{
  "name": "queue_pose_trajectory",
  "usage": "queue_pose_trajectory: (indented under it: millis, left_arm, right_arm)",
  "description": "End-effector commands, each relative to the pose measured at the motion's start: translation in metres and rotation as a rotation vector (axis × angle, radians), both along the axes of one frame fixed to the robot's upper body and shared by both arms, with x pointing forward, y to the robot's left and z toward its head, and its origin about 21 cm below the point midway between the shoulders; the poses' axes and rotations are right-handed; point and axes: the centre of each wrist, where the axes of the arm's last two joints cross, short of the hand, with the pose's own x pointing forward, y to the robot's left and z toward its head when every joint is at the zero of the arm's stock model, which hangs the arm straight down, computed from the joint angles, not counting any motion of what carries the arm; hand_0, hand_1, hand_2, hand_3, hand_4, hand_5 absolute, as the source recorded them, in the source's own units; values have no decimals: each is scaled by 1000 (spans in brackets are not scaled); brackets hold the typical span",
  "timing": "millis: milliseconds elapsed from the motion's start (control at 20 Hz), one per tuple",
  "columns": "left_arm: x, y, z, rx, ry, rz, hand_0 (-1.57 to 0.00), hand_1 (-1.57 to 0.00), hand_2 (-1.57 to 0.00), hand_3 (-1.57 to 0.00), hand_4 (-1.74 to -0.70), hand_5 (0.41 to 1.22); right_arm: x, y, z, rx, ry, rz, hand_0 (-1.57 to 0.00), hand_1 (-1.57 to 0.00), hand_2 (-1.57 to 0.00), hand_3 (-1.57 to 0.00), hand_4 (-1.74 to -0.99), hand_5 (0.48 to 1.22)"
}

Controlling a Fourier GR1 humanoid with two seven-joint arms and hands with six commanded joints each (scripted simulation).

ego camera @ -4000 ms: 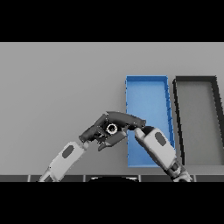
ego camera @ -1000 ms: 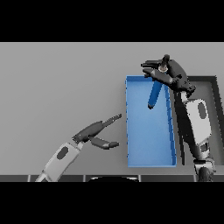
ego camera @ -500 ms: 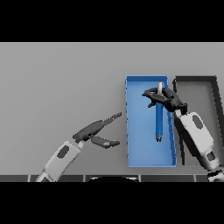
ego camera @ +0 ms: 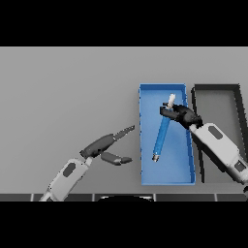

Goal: Pick up the blue pipe and place it into the blue bin.

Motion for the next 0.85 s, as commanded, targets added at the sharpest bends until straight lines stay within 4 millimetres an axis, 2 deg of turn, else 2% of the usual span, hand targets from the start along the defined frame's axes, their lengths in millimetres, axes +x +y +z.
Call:
queue_pose_trajectory:
  millis: [0, 150, 300, 400, 550, 800]
  left_arm:
    - [0, -1, 0, 6, -4, 0, 1, 1, 1, 1, -897, 450]
    - [3, -4, -1, 7, 3, 6, 1, 1, 1, 1, -905, 455]
    - [2, -4, -1, 3, 4, 3, 1, 1, 1, 1, -914, 459]
    - [4, -2, -3, 6, 9, 6, 1, 1, 1, 1, -915, 462]
    - [4, -4, -2, -6, 20, 7, 1, 1, 1, 1, -922, 466]
    - [7, -17, -4, -6, 21, 3, 1, 1, 1, 1, -920, 468]
  right_arm:
    - [0, 0, -5, -41, -14, 31, -139, -124, -119, -95, -1131, 857]
    - [3, 6, -13, -91, -37, 46, -71, -63, -60, -48, -1125, 764]
    - [7, 1, -13, -111, -53, 30, -36, -32, -30, -24, -1122, 705]
    - [2, -1, -19, -79, -61, 29, -23, -20, -19, -15, -1119, 695]
    - [3, -3, -12, -94, -57, 33, -11, -10, -9, -7, -1132, 675]
    - [2, -3, -13, -71, -62, 52, -9, -8, -7, -6, -1129, 677]
